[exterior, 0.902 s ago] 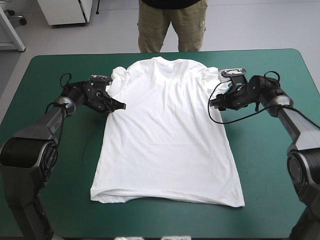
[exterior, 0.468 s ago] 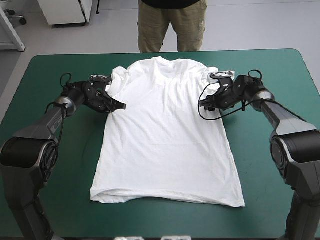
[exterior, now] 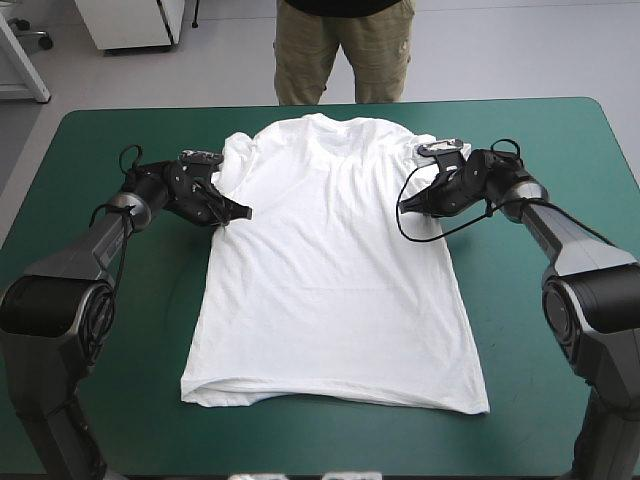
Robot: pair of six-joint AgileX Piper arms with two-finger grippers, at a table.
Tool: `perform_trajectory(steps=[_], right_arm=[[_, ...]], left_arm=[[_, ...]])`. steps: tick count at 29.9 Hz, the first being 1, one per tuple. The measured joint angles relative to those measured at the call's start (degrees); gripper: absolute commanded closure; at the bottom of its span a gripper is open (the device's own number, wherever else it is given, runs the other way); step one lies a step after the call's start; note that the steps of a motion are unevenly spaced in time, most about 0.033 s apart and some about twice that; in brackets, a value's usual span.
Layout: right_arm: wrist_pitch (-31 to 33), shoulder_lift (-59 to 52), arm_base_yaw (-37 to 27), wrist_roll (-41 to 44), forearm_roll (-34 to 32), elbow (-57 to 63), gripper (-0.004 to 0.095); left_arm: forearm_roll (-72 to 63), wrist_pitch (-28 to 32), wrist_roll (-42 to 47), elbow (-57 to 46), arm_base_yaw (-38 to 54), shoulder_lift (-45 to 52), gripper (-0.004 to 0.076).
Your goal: Fold the cloth
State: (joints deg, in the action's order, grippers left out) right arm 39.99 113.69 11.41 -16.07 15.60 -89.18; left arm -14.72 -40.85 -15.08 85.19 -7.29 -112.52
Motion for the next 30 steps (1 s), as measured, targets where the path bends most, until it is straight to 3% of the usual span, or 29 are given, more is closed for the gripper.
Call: perform_trajectory(steps=[20, 30], right_arm=[[0.97, -32.93, 0.00, -1.08, -0.15, 0.13, 0.0908], [10.24, -50.52, 0.00, -1.21, -0.37, 0.13, 0.0907]], left_arm=[[0.19, -5.67, -0.41, 11.45, 0.00, 23.57, 0.0733], [1.44, -12.78, -1.28, 11.56, 0.00, 40.48, 0.0733]])
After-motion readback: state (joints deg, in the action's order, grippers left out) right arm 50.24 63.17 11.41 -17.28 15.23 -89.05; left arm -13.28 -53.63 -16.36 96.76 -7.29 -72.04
